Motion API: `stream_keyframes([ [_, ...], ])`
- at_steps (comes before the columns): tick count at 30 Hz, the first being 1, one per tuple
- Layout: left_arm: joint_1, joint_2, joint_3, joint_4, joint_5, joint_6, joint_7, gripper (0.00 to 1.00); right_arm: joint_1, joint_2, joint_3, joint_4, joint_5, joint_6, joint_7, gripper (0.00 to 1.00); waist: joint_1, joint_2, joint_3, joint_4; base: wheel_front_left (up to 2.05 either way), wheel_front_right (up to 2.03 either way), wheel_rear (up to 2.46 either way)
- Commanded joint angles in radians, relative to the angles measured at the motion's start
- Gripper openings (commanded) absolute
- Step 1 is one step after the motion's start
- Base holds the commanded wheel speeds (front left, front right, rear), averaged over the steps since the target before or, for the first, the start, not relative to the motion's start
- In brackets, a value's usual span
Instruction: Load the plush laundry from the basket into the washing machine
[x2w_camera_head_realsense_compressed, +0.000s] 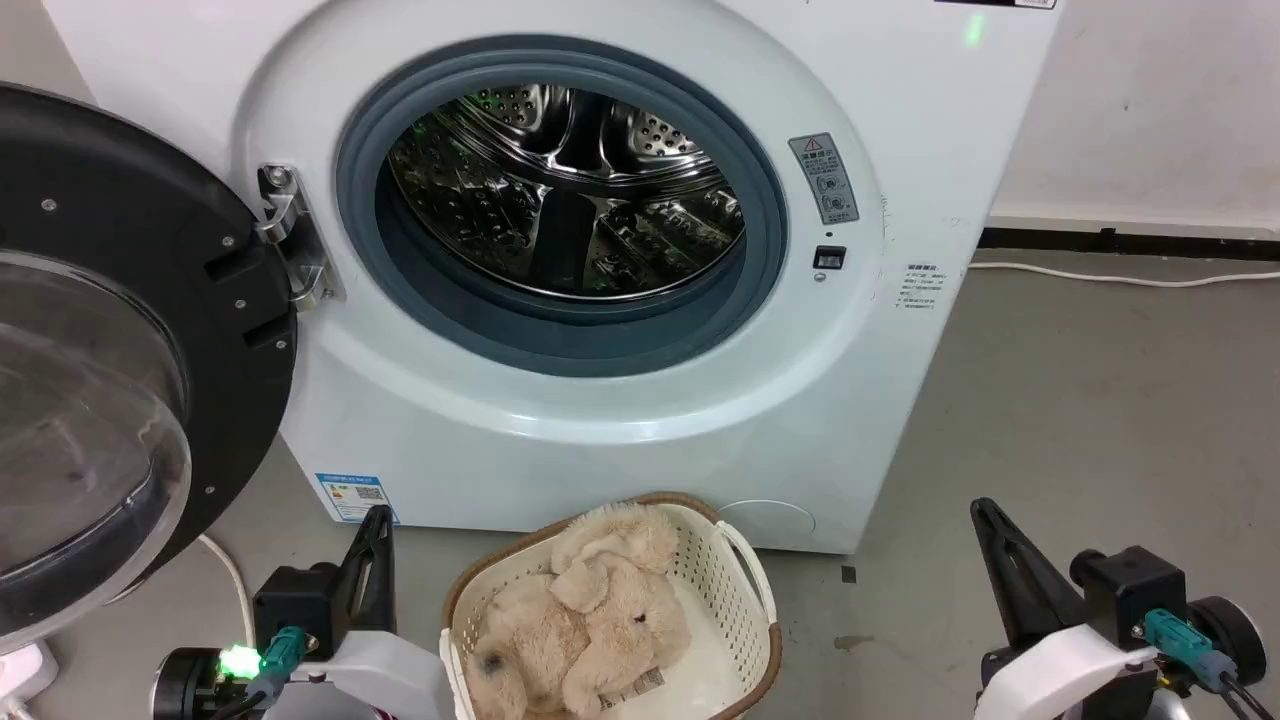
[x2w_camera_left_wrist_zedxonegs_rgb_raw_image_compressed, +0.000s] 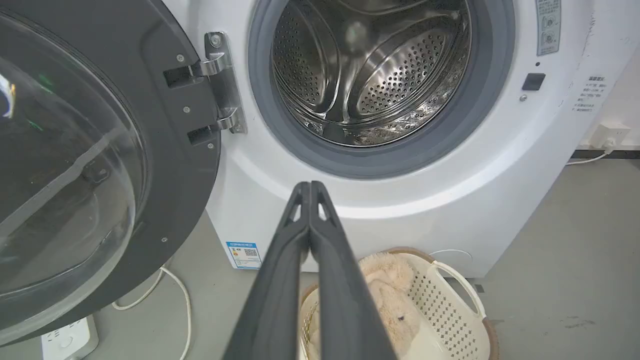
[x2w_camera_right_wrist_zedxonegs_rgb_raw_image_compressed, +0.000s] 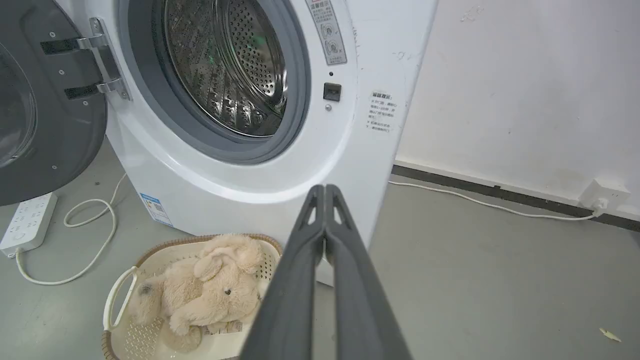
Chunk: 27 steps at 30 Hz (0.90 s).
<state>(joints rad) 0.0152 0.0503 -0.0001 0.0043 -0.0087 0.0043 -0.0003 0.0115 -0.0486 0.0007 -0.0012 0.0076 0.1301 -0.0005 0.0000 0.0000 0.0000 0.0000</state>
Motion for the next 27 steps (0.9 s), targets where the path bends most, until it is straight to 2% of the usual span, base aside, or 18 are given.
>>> stream_keyframes([
  [1,-0.015,0.000,0.000,-0.004,0.009,-0.004,0.000,0.00,-0.011,-0.002,-0.001,0.001,-0.008,0.001,0.000,0.00,0.0000,0.0000,0.000,0.000,0.00,0.00,0.00],
  [27,-0.015,0.000,0.000,-0.004,0.009,-0.004,0.000,0.00,-0.011,-0.002,-0.001,0.001,-0.008,0.001,0.000,0.00,0.0000,0.0000,0.000,0.000,0.00,0.00,0.00],
])
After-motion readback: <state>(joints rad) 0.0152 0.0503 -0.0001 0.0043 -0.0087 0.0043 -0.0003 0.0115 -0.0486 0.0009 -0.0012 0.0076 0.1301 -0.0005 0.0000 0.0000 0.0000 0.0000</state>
